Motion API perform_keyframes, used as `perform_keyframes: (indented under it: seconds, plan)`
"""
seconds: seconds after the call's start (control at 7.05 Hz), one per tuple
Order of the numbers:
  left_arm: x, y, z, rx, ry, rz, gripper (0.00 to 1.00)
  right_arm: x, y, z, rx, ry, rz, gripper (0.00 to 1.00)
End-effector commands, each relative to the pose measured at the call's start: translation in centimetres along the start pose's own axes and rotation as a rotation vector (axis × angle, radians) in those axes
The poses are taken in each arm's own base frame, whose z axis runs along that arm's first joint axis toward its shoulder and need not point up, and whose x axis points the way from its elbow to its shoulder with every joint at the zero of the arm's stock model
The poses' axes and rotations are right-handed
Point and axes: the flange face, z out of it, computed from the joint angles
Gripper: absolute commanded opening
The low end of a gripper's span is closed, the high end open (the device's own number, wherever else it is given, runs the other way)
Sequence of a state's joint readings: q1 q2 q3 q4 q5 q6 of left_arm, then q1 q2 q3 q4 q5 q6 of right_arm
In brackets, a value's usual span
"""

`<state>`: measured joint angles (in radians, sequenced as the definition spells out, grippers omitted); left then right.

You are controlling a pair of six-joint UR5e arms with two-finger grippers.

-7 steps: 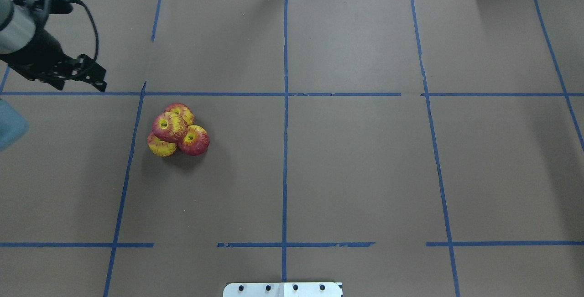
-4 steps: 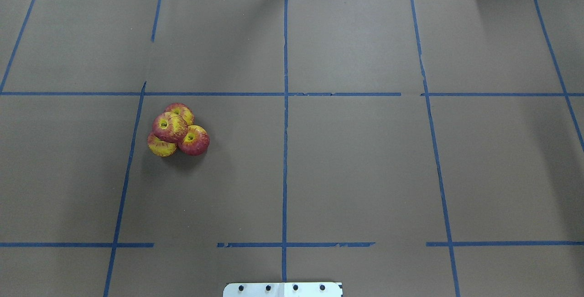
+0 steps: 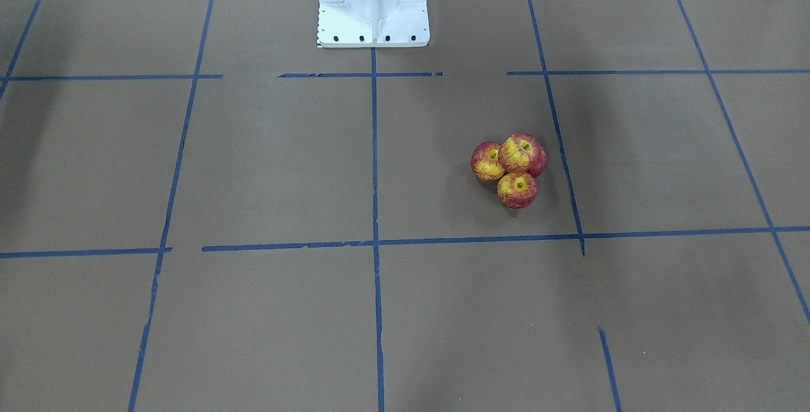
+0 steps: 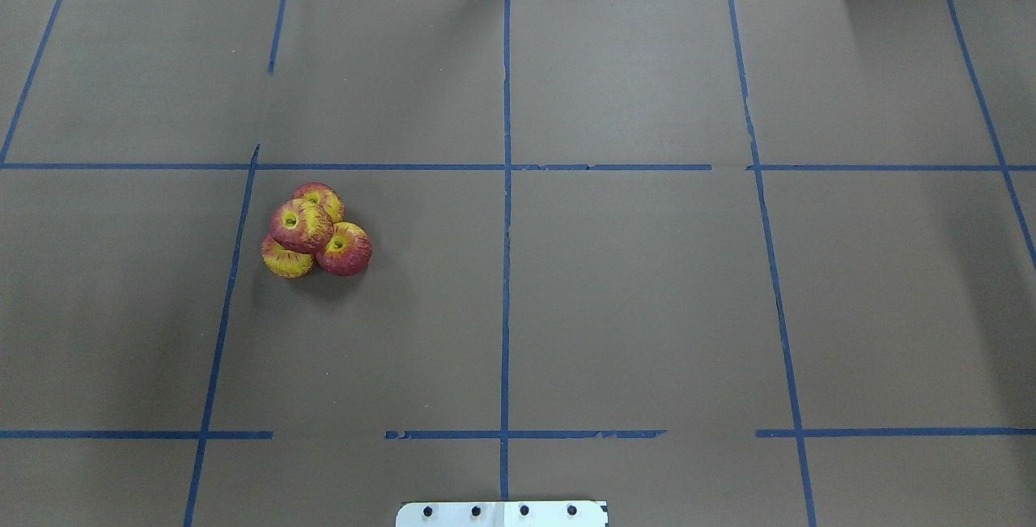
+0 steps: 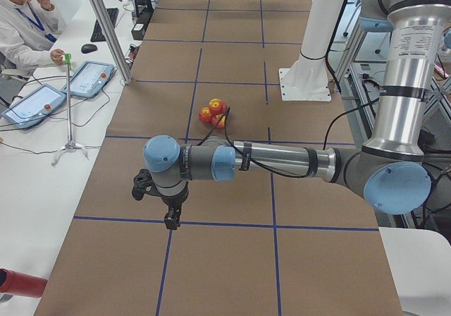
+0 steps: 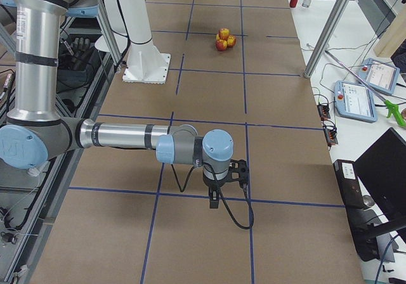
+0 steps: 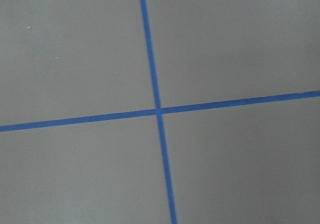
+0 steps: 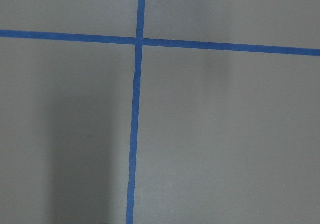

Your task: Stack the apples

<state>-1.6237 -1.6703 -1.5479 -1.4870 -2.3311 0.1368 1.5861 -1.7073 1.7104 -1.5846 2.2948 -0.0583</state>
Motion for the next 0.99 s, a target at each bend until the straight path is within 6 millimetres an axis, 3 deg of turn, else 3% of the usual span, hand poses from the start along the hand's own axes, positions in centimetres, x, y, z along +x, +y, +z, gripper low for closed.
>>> perform_keyframes:
  seconds: [0.0, 0.85]
  plan:
    - [-0.7, 0.0, 0.0, 0.006, 0.003, -0.004, 1.00, 0.0, 0.0, 0.0, 0.000, 0.000, 0.000, 1.00]
    - [0.1, -1.0, -0.4, 0.065, -0.006, 0.065, 1.00, 0.0, 0.0, 0.0, 0.000, 0.000, 0.000, 1.00]
